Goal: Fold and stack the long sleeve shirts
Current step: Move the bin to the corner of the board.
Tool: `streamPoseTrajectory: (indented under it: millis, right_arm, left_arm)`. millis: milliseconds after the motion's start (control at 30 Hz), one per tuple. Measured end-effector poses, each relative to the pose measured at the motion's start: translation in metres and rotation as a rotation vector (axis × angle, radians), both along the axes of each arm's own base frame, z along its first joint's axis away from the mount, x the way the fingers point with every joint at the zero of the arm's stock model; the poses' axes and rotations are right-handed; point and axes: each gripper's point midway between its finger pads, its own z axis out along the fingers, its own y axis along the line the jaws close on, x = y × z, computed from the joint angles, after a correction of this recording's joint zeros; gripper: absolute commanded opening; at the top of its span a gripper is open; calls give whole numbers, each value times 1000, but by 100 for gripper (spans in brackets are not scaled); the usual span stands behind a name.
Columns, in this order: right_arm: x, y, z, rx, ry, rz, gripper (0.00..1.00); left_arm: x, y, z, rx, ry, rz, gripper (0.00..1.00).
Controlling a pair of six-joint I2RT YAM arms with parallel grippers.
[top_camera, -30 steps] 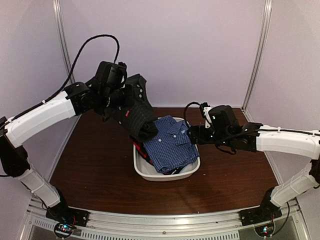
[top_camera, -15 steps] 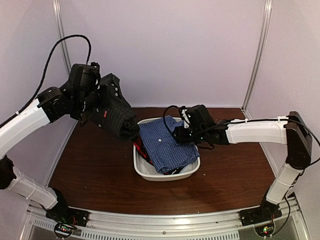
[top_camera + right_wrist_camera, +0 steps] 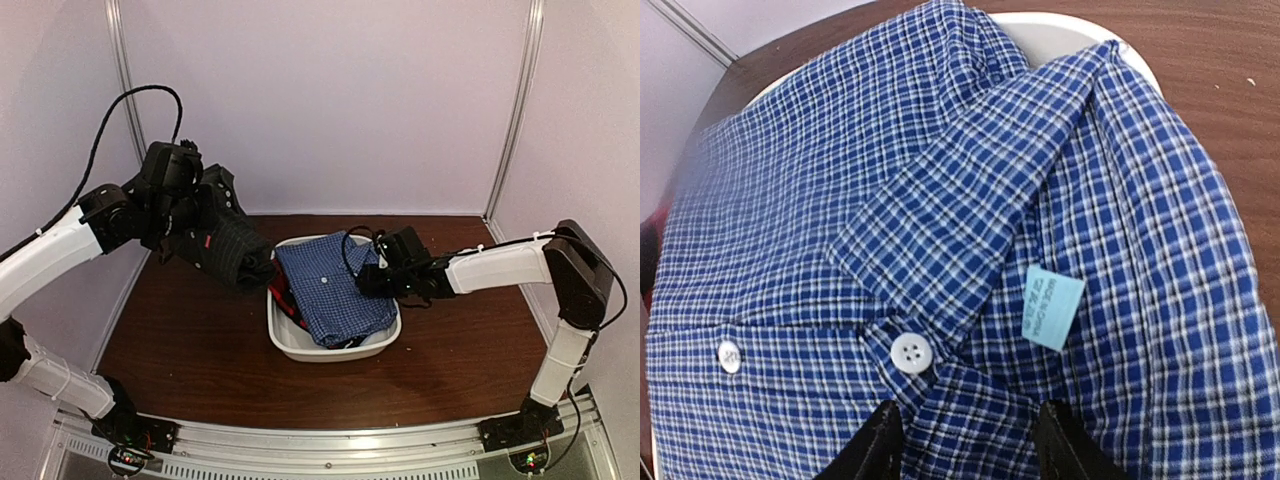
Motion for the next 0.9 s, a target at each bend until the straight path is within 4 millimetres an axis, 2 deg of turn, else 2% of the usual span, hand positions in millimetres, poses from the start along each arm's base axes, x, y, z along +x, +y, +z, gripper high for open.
streamPoseTrajectory:
  millis: [33,233,400,500,600,667,767,900]
  right_arm:
    - [-5,-6,-4,10,8,-8,48]
    - [-43,-52,4,69,30,-86,49]
    - [-64,-116,8,88,49,-243,53]
    - [-78,-157,11,57,55,-349,59]
    - [-88,-176,22,30,41,-386,63]
    - [-89,-177,32,27,26,-375,64]
    - [-76,-161,57,21,-14,-325,68]
    - [-38,-105,101,5,-105,-184,69]
  left_arm:
    - [0,0,-1,-1,1,1,0]
    - [2,3,-1,-4,3,6,0]
    - [5,3,-2,-11,6,3,0]
    - [7,0,-6,-10,14,-3,0]
    - [9,-3,-9,-12,21,-9,0]
    - [11,-3,-12,-12,26,-11,0]
    - [12,-4,-13,-13,26,-13,0]
    - [12,-4,-15,-10,29,-17,0]
